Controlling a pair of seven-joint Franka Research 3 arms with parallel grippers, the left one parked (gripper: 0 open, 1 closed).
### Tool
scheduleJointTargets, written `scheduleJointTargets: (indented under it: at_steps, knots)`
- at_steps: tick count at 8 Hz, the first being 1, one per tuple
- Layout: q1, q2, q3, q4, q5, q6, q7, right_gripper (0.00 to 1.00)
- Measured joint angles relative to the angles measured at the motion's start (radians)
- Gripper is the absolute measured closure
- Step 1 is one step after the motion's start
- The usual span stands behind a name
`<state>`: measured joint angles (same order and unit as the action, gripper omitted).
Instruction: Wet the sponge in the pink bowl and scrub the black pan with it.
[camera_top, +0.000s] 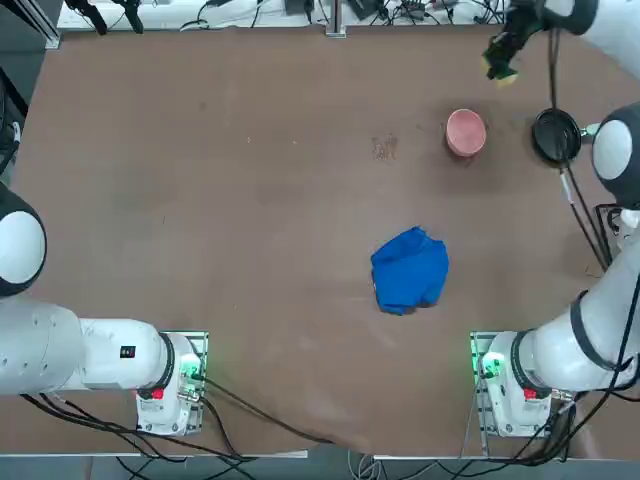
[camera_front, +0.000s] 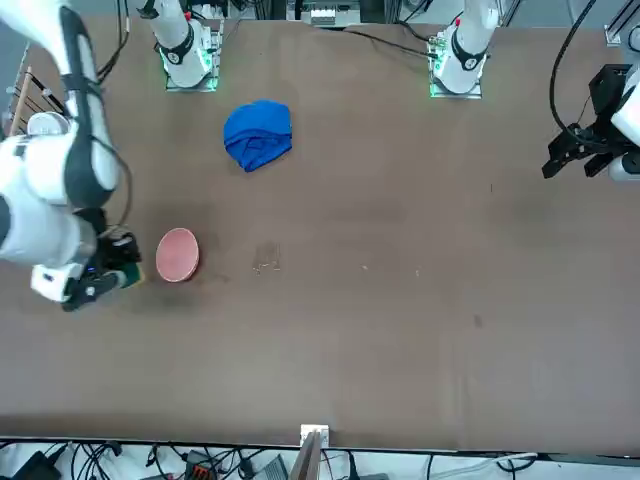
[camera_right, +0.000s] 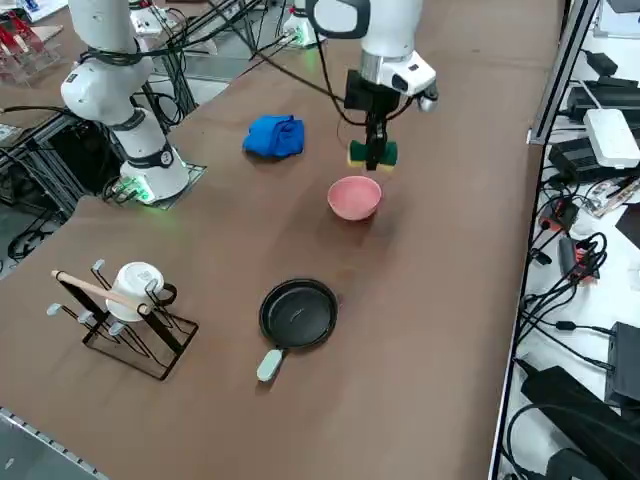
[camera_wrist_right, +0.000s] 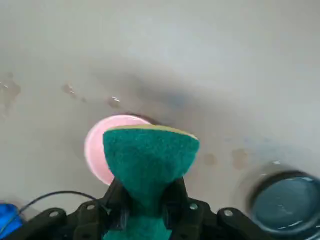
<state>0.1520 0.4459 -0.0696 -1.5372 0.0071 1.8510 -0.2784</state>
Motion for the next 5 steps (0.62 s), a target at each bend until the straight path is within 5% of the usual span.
scheduleJointTargets:
  at_steps: [3,5]
  knots:
    - [0.179,-0.02,0.002,-0.039,0.001,0.019,0.326,0.65]
    - [0.286,-0.019,0.002,-0.113,0.001,0.156,0.542,0.65]
